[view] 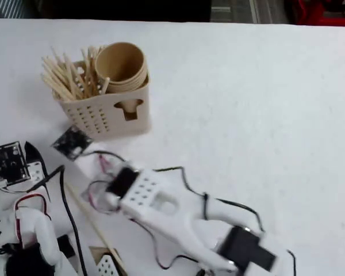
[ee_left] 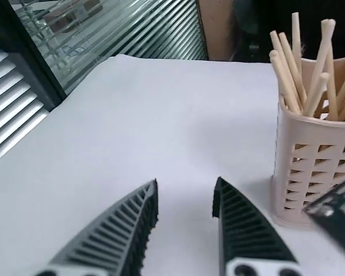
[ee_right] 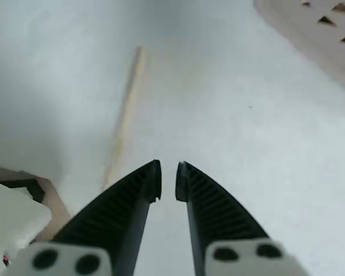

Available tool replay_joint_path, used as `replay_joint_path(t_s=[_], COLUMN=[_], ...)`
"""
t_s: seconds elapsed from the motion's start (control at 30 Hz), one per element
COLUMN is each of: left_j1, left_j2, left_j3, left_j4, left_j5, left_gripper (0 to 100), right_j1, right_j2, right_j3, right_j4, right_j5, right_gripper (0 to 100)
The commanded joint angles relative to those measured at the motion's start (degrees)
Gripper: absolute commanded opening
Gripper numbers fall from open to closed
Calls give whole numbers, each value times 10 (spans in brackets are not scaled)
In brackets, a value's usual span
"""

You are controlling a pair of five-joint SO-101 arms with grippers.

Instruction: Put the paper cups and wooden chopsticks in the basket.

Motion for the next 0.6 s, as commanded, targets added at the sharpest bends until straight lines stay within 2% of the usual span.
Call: replay_joint_path(t_s=[0.0, 0.17, 0.3, 0.57], left_j1=[-21, -51, -55, -52], left_j2=[-6, -6, -6, -6], left_j3=[0, 0, 0, -2], left_j4=[-13, -13, -10, -10], left_j5=[-25, -42, -43, -41], left_gripper=[169, 169, 169, 169], right_j1=[-31, -67, -80, -50], right_j2=[36, 105, 168, 268], right_j3=[-61, -100, -137, -203], right_j4=[-8, -10, -10, -7], right_j5=[-37, -98, -103, -99], right_gripper=[60, 60, 60, 58])
